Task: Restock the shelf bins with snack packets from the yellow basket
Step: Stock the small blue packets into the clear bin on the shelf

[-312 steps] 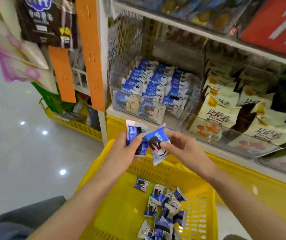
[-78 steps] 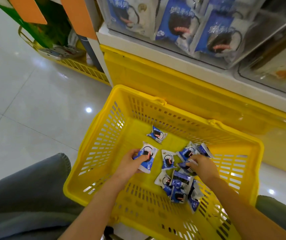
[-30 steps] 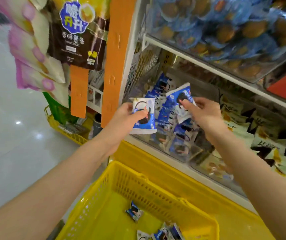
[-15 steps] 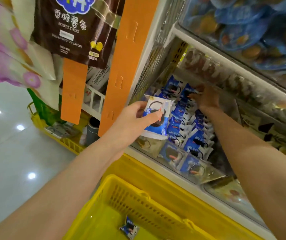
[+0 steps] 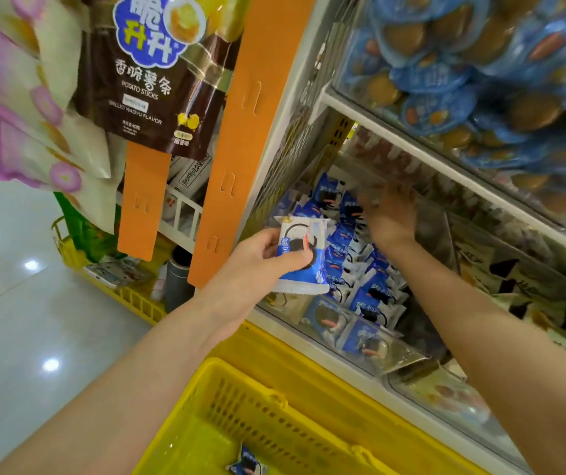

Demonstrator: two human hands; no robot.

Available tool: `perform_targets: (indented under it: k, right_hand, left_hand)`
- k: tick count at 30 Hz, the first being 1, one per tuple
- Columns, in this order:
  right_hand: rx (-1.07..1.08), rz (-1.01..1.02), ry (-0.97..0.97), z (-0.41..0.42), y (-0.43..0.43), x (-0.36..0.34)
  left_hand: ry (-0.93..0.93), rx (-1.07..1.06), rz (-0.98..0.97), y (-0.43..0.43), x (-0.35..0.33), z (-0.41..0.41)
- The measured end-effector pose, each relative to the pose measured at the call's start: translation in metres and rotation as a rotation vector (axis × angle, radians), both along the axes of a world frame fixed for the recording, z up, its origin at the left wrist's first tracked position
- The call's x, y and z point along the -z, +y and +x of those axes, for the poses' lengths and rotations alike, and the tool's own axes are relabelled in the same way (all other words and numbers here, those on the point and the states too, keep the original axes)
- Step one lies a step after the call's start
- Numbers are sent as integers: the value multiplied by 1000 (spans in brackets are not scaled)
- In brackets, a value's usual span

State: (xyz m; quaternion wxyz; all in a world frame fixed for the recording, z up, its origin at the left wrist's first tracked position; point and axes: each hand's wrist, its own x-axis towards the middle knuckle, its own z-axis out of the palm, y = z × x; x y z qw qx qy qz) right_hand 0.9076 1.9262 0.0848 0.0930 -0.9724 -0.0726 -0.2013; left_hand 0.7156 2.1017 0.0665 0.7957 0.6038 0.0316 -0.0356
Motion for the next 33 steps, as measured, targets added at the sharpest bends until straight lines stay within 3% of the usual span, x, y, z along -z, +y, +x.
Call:
perform_targets:
  k: [2,4,7,11,16,19,21,23,28,33]
  right_hand:
    - [-179,190,61,-33,8,-9]
    - [-344,440,241,-72,14,-18]
    - [-466,586,509,-125,13,-25]
    - [-451,778,793,-167,7,-21]
    - [-371,1069,832,-192,-6,-21]
    - [-410,809,690,-200,-15,-22]
    - [-440,533,517,-200,-20,-26]
    - [-487,386,430,-199,-23,-31]
    - [-459,251,414,-180,-31,-40]
    - [-115,181,242,-115,-56,-43]
  left_hand:
    - [5,22,-3,-2,0,-5]
    - [-15,28,25,-4,-1,-12]
    - [-43,12,104,-7,1,-22]
    - [-84,-17,112,-12,2,-30]
    - [1,-139,-13,-21,2,-33]
    - [-70,-145,71,-22,-1,-34]
    - [-176,-111,241,-22,-7,-35]
    - [-281,-63,400,-22,-12,-33]
    - [-406,-113,592,-28,-16,-15]
    - [-558,-171,941,-22,3,2]
